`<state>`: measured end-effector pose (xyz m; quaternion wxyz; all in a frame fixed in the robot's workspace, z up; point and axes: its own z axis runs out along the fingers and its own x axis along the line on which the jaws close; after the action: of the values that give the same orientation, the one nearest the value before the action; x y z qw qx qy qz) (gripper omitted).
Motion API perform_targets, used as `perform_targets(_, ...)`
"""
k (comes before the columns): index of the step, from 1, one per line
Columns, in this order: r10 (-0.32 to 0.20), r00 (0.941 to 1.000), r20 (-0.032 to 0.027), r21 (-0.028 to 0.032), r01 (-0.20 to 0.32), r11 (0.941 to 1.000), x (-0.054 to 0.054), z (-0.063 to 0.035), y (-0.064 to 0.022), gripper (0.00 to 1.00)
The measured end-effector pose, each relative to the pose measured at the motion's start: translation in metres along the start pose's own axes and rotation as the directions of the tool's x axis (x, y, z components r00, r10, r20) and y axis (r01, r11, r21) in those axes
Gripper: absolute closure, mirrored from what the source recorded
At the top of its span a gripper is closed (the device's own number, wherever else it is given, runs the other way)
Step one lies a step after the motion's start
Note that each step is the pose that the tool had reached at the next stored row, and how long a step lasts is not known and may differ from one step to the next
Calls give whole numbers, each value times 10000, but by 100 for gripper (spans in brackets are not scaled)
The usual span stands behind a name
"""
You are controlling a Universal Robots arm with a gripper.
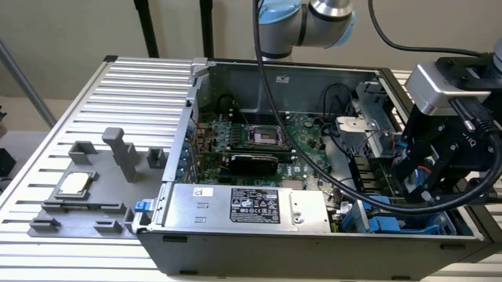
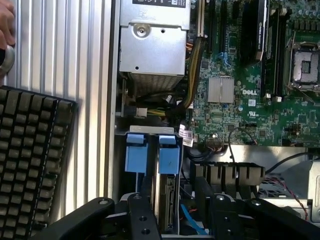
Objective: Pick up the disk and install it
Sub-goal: 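Insert the disk into the insertion slot, then insert the first disk wire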
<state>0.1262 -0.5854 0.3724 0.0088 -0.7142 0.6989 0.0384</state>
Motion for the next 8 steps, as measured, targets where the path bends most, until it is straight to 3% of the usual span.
perform_targets(8, -1, 10000, 5, 0, 1, 10000, 0, -2, -31, 53)
